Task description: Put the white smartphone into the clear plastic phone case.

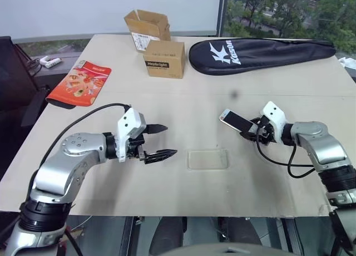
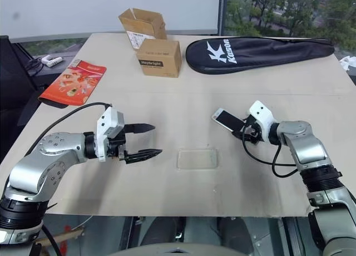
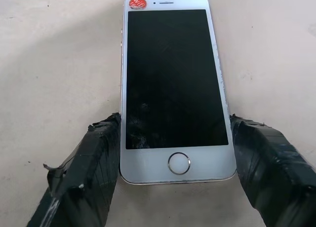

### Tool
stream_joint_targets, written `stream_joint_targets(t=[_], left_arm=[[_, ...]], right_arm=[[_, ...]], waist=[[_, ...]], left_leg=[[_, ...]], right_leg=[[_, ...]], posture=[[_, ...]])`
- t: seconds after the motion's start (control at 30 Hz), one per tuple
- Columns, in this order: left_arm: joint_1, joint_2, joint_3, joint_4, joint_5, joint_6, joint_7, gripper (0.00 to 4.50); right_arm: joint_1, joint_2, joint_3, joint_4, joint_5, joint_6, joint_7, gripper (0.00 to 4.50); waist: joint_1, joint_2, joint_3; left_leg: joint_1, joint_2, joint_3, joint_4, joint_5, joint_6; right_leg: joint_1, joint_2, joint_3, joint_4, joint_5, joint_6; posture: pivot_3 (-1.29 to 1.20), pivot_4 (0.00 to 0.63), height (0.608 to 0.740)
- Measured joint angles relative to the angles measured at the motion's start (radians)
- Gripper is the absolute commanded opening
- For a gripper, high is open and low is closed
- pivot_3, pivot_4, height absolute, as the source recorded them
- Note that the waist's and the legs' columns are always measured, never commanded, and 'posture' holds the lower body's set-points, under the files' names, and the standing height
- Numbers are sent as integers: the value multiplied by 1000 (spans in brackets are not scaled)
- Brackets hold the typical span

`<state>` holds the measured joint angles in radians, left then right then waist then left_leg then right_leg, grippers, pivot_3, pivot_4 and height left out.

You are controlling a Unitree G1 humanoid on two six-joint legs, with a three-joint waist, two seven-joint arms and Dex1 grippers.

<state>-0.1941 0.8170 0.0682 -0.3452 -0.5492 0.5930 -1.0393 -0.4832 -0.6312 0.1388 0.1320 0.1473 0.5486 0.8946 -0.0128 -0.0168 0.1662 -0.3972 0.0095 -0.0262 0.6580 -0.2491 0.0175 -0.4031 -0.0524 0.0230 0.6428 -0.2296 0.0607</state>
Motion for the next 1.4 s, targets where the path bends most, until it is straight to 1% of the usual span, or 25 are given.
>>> stream_joint_targets(t=[0.17, 0.2, 0.4, 0.43, 0.47, 0.5, 0.57, 0.6, 0.67, 0.73, 0.77, 0.8, 0.83, 0.87, 0.9, 1.1, 1.2, 1.4], left_arm=[[-4, -5, -1, 1, 6, -1, 11, 4500], [-15, -7, -2, 4, 8, -1, 15, 4500], [-37, -9, -2, 9, 9, -3, 16, 4500], [-37, -10, -2, 13, 9, -3, 14, 4110], [-38, -13, -2, 17, 7, -3, 10, 4006], [-38, -16, -3, 20, 6, -3, 8, 3746], [-44, -20, -10, 37, 7, -7, -3, 2931], [-47, -21, -14, 43, 8, -9, -5, 2600], [-61, -22, -32, 64, 18, -23, -12, 1620], [-71, -23, -40, 79, 22, -35, -18, 610], [-78, -22, -40, 85, 26, -40, -23, 92], [-79, -22, -40, 86, 27, -44, -26, 0], [-79, -22, -40, 90, 31, -49, -29, 0], [-79, -22, -40, 91, 35, -51, -29, 0], [-79, -21, -40, 91, 36, -53, -31, 0], [-76, -10, -47, 92, 40, -56, -57, 0], [-76, 7, -58, 92, 57, -57, -70, 0], [-80, 8, -82, 105, 90, -77, -88, 0]], right_arm=[[40, -13, -8, -43, 33, -39, 66, 2950], [62, -23, -4, -83, 61, -39, 114, 2950], [72, -50, 5, -223, 131, -23, 202, 2950], [72, -53, 6, -246, 137, -14, 211, 2950], [71, -62, 15, -282, 142, -6, 220, 2950], [70, -68, 23, -301, 142, -6, 225, 2950], [66, -75, 41, -335, 142, -6, 233, 2950], [65, -75, 45, -341, 141, -5, 232, 2950], [58, -76, 61, -349, 121, 13, 206, 2950], [44, -70, 66, -315, 88, 14, 163, 2950], [35, -67, 66, -278, 67, 14, 129, 3198], [34, -61, 60, -256, 55, 15, 102, 3471], [35, -44, 52, -234, 47, 20, 67, 3775], [36, -40, 51, -230, 44, 22, 57, 4166], [41, -39, 51, -230, 40, 28, 44, 4344], [135, -55, 37, -299, 54, 105, 10, 4344], [146, -53, 27, -331, 62, 150, -20, 4344], [166, -45, 32, -359, 53, 166, -72, 4344]], waist=[[0, 1, 1], [0, 1, 2], [-3, 2, 3], [-2, 2, 3], [-1, 2, 4], [-1, 2, 4], [-1, 2, 4], [-1, 2, 4], [0, 2, 4], [0, 2, 4], [0, 2, 4], [0, 2, 4], [0, 2, 4], [0, 2, 4], [0, 2, 4], [1, 2, 4], [0, 2, 4], [1, 1, 4]], left_leg=[[-1, 0, 0, 0, 0, 0], [-2, 0, -1, -1, 0, 0], [-2, 1, -3, -3, 0, 0], [-2, 1, -3, -3, 0, 0], [-2, 1, -3, -3, 0, 0], [-2, 1, -3, -3, 0, 0], [-2, 0, -3, -3, 0, 0], [-2, 0, -3, -3, 0, 0], [-2, 0, -2, -3, 0, 0], [-2, 0, -2, -3, 0, 0], [-2, 0, -1, -3, 0, 0], [-2, 0, 0, -3, 0, 0], [-2, 0, 0, -3, 0, 0], [-2, 0, 0, -3, 0, 0], [-3, 0, 0, -3, 0, 0], [-3, 0, -1, -4, 0, 0], [-3, 0, -1, -4, 0, 0], [-3, 0, 1, -4, 0, 0]], right_leg=[[-1, 0, -1, 0, 0, 0], [-1, 0, -1, 0, 0, 0], [-3, 0, 1, 0, 0, 0], [-3, 0, 0, 0, 0, 0], [-3, 0, 0, 0, 0, 0], [-3, 0, 0, 0, 0, 0], [-3, 0, 0, 0, 0, 0], [-3, 0, 0, 0, 0, 0], [-3, 0, 0, 0, 0, 0], [-3, 0, 1, 0, 0, 0], [-3, 0, 1, 0, 0, 0], [-3, 0, 1, 0, 0, 0], [-3, 0, 1, 0, 0, 0], [-4, 0, 1, 0, 0, 0], [-4, 0, 1, 0, 0, 0], [-5, 0, 0, 0, 0, 0], [-5, 0, 0, 0, 0, 0], [-4, 0, 0, 0, 0, 0]], posture=[[0, 150, 740], [0, 150, 740], [0, 150, 740], [0, 150, 740], [0, 150, 740], [0, 150, 740], [0, 150, 740], [0, 150, 740], [0, 150, 740], [0, 150, 740], [0, 150, 740], [0, 150, 740], [0, 150, 740], [0, 150, 740], [0, 150, 740], [0, 150, 740], [0, 150, 740], [0, 150, 740]])
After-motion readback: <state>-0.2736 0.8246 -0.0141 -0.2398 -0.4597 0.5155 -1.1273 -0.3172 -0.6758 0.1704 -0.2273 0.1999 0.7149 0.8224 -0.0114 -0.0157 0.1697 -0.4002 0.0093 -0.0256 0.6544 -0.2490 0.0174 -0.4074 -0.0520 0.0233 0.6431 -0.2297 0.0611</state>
